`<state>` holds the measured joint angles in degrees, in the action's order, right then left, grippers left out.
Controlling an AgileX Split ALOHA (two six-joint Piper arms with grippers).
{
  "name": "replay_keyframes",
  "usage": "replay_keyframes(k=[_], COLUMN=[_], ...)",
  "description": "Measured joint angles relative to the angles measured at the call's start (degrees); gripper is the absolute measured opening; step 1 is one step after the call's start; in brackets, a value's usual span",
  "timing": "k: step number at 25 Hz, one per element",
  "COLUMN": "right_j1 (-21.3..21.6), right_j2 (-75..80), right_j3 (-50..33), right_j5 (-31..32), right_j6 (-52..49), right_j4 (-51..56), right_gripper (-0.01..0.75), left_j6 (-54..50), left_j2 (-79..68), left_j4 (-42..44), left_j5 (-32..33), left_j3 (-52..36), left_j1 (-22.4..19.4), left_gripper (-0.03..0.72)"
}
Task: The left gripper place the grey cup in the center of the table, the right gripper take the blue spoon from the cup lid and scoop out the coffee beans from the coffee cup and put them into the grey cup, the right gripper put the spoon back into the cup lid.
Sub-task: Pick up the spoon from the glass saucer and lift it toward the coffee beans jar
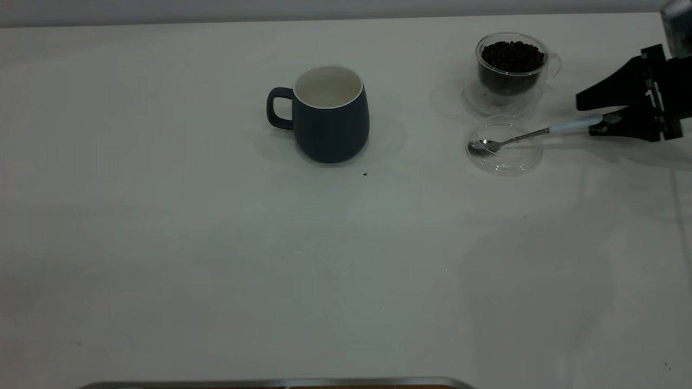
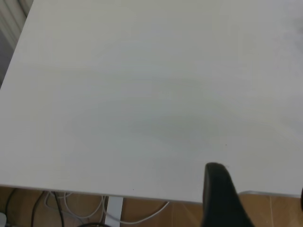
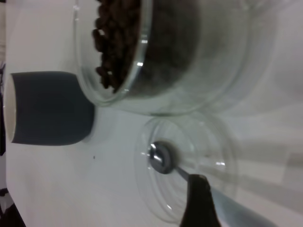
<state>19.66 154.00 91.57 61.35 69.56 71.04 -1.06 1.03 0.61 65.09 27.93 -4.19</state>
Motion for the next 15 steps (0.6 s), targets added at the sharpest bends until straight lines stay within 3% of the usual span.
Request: replay_keyframes(k=[15], right_j1=[-3.1], right_j2=[0.0], right_j3=[0.0], right_j5=[1.7], right_j6=[0.7], right_j4=[-1.6], right_gripper=[0.561], left_j6=[0.0], left_j2=[0.0], left_j4=[0.0], left_j5=[0.0], left_j3=[0.0], left_j1=[0.0], left_gripper=[0.474])
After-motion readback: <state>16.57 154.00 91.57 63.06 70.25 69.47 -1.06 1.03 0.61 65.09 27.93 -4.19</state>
